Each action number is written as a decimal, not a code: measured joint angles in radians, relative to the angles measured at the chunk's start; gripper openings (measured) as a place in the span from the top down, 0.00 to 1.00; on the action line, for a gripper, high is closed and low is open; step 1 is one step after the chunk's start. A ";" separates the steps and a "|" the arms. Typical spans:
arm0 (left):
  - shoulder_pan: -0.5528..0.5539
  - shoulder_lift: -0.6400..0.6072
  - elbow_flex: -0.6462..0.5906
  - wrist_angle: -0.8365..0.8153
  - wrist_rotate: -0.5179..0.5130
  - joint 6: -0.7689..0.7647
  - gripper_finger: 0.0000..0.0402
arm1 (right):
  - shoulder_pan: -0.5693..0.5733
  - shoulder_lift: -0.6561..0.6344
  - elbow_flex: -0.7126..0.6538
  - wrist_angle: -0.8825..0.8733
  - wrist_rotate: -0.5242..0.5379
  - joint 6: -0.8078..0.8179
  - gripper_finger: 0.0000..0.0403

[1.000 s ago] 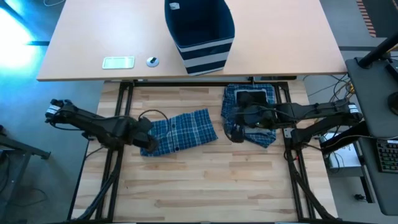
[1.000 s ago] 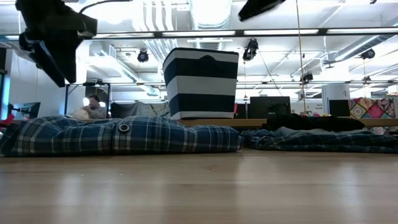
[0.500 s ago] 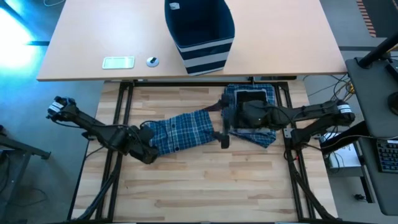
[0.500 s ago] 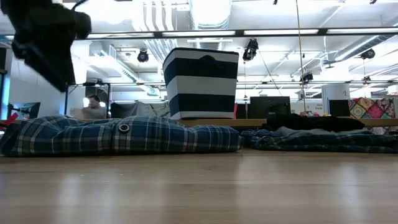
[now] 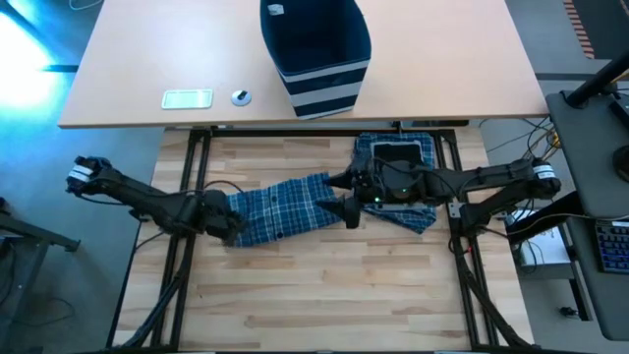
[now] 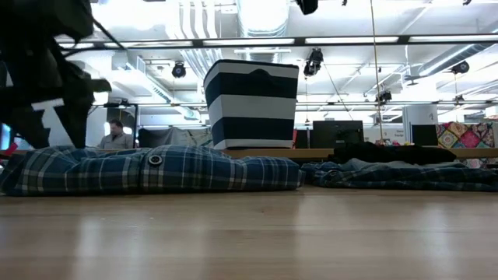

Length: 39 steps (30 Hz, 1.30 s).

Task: Fold Laundry from Bin
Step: Stack the blue patterned long sleeve on the black boxer short

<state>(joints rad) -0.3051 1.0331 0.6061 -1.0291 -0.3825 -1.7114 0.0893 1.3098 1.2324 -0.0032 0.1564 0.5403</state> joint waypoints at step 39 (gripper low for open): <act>0.161 0.011 -0.272 0.347 0.003 0.057 0.81 | -0.316 0.594 0.114 -0.477 -0.242 0.375 0.21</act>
<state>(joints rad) -0.1440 1.0440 0.3342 -0.6817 -0.3796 -1.6542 -0.2268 1.9036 1.3460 -0.4799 -0.0859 0.9149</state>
